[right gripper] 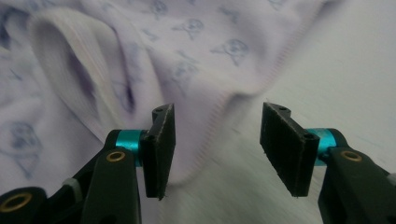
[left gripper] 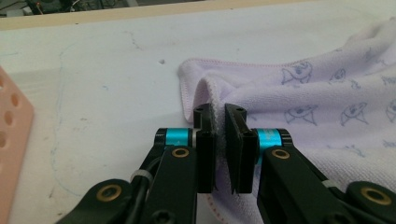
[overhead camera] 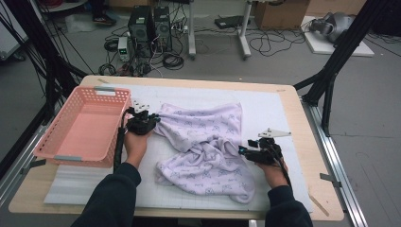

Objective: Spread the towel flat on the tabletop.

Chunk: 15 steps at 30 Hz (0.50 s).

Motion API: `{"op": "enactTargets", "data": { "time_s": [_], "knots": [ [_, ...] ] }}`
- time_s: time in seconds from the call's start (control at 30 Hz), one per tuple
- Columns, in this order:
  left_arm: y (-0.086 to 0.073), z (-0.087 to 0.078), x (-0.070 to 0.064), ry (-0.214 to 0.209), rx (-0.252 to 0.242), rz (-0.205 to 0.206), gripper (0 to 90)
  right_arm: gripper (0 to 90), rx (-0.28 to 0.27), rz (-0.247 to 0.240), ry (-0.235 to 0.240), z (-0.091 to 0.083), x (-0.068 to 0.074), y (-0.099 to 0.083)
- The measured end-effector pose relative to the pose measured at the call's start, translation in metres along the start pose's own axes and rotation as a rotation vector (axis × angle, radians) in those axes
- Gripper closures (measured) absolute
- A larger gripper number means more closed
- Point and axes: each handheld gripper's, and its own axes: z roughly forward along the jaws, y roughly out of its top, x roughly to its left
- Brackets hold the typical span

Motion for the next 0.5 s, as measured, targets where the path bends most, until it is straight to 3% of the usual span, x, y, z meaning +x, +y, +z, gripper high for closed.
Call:
{"op": "enactTargets", "data": {
  "time_s": [0.07,0.17,0.23,0.3,0.33,0.37,0.4,0.5],
  "knots": [
    [-0.001,0.000,-0.002,-0.021,0.002,-0.011,77.7,44.8,0.004,-0.021,0.009,0.007,0.008,0.006],
    [-0.003,0.001,-0.002,-0.079,0.002,-0.047,63.6,47.0,0.064,-0.069,-0.003,0.021,0.019,0.010],
    [-0.004,-0.001,-0.003,-0.107,-0.011,-0.046,58.5,47.8,0.091,-0.095,-0.010,0.028,0.023,0.010],
    [-0.003,-0.003,-0.003,-0.126,-0.017,-0.045,56.1,51.5,0.095,-0.091,-0.007,0.031,0.024,0.010],
    [-0.003,-0.004,-0.003,-0.135,-0.019,-0.044,53.3,57.2,0.099,-0.085,0.001,0.031,0.023,0.010],
    [-0.003,-0.005,-0.003,-0.147,-0.021,-0.050,50.8,72.9,0.103,-0.079,0.025,0.031,0.022,0.010],
    [-0.002,-0.006,-0.004,-0.157,-0.023,-0.051,48.4,79.5,0.105,-0.080,0.075,0.030,0.021,0.011],
    [-0.001,-0.009,-0.008,-0.179,-0.019,-0.037,44.6,84.9,0.113,-0.122,0.054,0.030,0.018,0.016]
  ]
}}
